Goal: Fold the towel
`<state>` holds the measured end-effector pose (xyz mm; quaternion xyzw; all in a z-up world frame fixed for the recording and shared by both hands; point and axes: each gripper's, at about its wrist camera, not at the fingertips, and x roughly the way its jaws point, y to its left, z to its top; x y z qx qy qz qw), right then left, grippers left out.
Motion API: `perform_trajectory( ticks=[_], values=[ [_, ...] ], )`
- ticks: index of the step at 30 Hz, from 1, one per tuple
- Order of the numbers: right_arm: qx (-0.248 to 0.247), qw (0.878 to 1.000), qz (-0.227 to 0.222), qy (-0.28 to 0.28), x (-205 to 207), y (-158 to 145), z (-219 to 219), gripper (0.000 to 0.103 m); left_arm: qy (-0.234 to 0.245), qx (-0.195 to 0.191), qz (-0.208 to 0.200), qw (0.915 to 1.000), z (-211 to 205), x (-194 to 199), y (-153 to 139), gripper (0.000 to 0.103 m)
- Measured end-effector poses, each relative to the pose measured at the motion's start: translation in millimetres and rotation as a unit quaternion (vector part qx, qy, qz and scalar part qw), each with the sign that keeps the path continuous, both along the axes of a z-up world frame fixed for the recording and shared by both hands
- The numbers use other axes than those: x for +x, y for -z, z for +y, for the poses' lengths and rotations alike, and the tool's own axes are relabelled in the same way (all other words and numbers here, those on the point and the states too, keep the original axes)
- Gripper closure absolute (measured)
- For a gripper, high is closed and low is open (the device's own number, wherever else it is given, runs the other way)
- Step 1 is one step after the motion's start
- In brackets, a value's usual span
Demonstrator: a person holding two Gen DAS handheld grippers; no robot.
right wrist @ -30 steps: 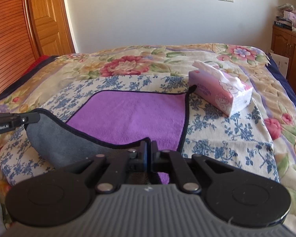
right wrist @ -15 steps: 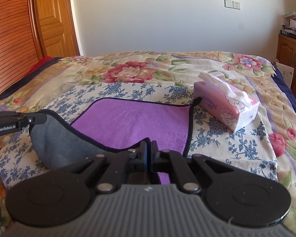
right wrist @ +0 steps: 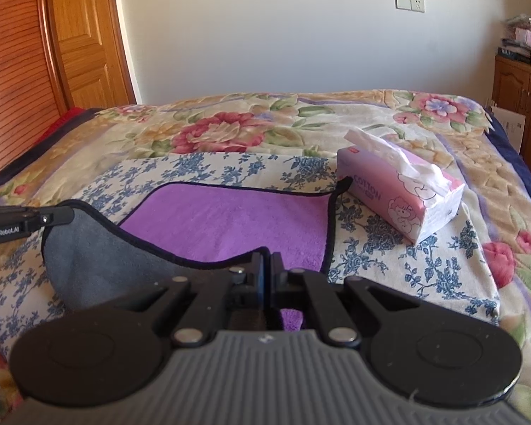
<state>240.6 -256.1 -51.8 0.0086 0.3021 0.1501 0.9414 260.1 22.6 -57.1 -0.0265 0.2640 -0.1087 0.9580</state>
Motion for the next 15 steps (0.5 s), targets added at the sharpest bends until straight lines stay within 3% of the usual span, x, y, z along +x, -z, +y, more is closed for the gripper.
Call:
perform_trajectory(
  ticks=[15],
  values=[
    [-0.018, 1.0, -0.013, -0.01, 20.0, 1.5, 4.3, 0.099, -0.003, 0.007, 0.0, 1.0, 0.0, 12.1, 3.8, 0.098]
  ],
)
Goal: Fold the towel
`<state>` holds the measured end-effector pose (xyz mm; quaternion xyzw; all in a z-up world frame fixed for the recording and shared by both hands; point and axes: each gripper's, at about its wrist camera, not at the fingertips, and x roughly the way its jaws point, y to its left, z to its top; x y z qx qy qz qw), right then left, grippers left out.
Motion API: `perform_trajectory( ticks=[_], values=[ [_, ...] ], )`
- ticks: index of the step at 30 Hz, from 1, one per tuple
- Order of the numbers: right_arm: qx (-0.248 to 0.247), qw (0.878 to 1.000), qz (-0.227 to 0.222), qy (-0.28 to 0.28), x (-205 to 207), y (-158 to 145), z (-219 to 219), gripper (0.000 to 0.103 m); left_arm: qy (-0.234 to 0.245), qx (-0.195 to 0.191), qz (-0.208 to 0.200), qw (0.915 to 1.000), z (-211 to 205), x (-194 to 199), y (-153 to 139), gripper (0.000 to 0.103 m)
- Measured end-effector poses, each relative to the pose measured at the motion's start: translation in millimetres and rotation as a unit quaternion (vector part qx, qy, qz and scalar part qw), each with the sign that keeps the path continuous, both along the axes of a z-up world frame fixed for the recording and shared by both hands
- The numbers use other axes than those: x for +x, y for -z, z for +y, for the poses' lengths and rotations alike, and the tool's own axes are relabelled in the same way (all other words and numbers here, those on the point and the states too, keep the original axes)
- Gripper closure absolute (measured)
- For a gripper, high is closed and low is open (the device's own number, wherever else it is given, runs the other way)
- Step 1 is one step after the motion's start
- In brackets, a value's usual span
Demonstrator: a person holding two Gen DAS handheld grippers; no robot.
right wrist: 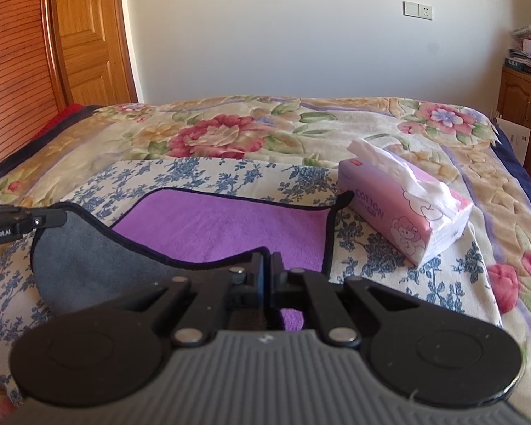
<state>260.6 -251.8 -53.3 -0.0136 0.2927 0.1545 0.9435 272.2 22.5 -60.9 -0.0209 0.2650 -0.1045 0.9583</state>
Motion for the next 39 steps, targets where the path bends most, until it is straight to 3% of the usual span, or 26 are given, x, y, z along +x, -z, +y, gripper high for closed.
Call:
perform_trajectory(
  ticks=[39],
  values=[
    [-0.026, 0.998, -0.052, -0.012, 28.8, -19.5, -3.1, 0.099, 0.003, 0.001, -0.021, 0.9998, -6.2, 38.8, -17.1, 0.098]
  ],
)
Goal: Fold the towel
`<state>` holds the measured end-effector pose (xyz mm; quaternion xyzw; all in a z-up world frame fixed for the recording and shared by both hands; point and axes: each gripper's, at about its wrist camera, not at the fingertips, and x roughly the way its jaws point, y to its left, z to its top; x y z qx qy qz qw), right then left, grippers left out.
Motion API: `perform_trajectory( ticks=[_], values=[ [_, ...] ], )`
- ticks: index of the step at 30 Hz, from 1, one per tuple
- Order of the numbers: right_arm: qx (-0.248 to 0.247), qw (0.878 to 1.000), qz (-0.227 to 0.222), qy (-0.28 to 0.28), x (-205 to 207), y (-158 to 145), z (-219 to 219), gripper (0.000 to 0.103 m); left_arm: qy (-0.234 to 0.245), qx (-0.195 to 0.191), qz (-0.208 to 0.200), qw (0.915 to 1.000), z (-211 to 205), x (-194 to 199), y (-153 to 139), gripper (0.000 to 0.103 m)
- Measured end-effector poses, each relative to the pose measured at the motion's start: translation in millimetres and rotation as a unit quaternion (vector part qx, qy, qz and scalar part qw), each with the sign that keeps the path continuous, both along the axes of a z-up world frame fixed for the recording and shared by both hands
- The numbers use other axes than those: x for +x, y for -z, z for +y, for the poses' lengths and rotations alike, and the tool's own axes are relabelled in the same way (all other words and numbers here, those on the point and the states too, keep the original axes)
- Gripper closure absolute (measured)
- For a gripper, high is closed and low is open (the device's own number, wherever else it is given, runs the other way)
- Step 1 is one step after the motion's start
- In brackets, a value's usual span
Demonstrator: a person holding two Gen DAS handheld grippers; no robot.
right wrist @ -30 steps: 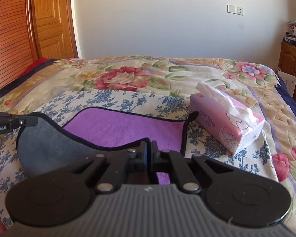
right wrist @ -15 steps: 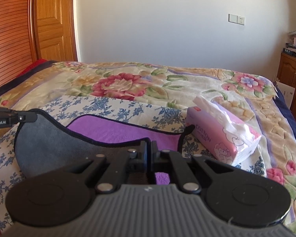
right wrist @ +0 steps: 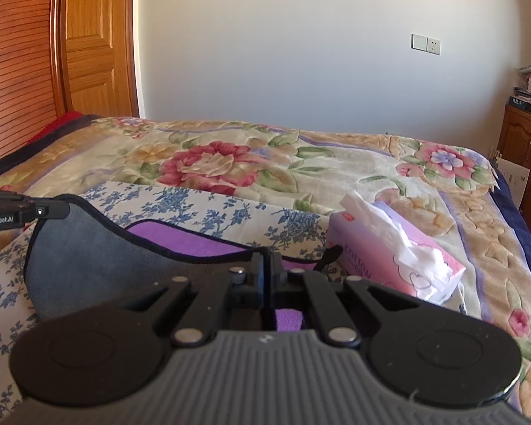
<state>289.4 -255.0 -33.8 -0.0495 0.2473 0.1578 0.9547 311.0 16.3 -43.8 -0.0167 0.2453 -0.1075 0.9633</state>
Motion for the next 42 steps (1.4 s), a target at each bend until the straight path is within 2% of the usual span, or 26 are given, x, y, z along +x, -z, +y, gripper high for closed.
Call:
perform_trajectory(
  ticks=[14, 28, 42],
  values=[
    [-0.025, 0.999, -0.019, -0.014, 30.7, 3.8, 6.2, 0.099, -0.01, 0.02, -0.006, 0.9997, -2.1, 33.9, 6.9, 0.098],
    [-0.034, 0.998, -0.046, -0.002, 51.9, 2.1, 10.6, 0.099, -0.003, 0.035, -0.012, 0.9993, -2.3, 63.2, 4.8, 0.098],
    [-0.049, 0.998, -0.041, 0.015, 68.1, 29.5, 8.7, 0.099, -0.007, 0.045, 0.002, 0.9989, -9.3, 90.2, 29.2, 0.098]
  ],
)
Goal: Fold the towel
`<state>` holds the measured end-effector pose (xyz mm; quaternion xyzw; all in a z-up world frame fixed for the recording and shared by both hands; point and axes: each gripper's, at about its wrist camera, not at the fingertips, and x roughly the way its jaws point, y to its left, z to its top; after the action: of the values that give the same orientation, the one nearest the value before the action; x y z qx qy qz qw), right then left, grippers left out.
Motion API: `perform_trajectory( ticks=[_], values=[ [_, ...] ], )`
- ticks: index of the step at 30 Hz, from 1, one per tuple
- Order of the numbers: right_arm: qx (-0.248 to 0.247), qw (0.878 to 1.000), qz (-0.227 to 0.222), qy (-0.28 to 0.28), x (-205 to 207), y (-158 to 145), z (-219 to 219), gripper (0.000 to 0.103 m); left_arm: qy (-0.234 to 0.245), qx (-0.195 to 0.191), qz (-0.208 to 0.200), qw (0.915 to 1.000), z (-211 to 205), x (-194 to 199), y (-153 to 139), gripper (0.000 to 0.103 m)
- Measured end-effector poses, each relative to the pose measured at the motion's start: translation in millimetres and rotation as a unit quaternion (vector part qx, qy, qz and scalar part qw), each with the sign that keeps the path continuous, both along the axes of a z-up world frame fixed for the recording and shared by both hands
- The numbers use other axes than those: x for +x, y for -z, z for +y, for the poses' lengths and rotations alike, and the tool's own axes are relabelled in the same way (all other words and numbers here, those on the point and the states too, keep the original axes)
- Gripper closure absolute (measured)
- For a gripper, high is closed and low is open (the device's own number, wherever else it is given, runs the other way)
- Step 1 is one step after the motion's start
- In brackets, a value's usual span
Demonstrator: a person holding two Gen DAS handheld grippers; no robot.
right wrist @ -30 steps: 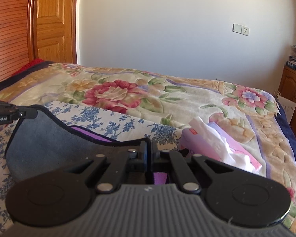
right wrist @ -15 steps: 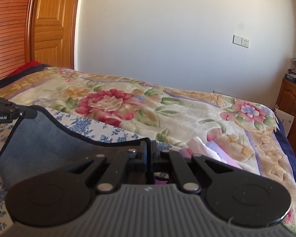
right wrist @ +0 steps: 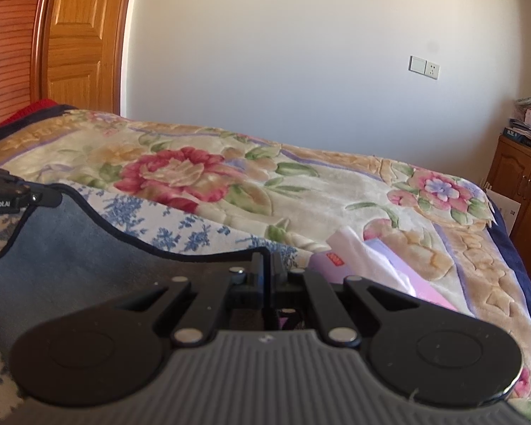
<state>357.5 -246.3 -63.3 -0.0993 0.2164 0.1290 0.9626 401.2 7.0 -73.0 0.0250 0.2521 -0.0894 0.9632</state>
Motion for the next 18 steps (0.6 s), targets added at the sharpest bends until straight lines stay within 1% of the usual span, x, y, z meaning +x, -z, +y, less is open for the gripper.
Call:
perform_trajectory(
  ticks=[6, 11, 18],
  values=[
    [-0.002, 1.0, 0.022, 0.001, 7.6, 16.6, -0.6, 0.099, -0.002, 0.006, 0.023, 0.9997, -1.0, 9.8, 16.6, 0.098],
    [-0.003, 0.999, 0.035, 0.007, 12.0, 29.1, -2.8, 0.099, -0.001, 0.013, 0.032, 0.9994, -1.9, 14.7, 28.9, 0.098],
    [0.012, 0.999, 0.045, 0.016, 13.9, 31.2, -8.4, 0.098, -0.002, 0.015, 0.039, 0.9991, -2.8, 16.4, 33.6, 0.097]
  ],
)
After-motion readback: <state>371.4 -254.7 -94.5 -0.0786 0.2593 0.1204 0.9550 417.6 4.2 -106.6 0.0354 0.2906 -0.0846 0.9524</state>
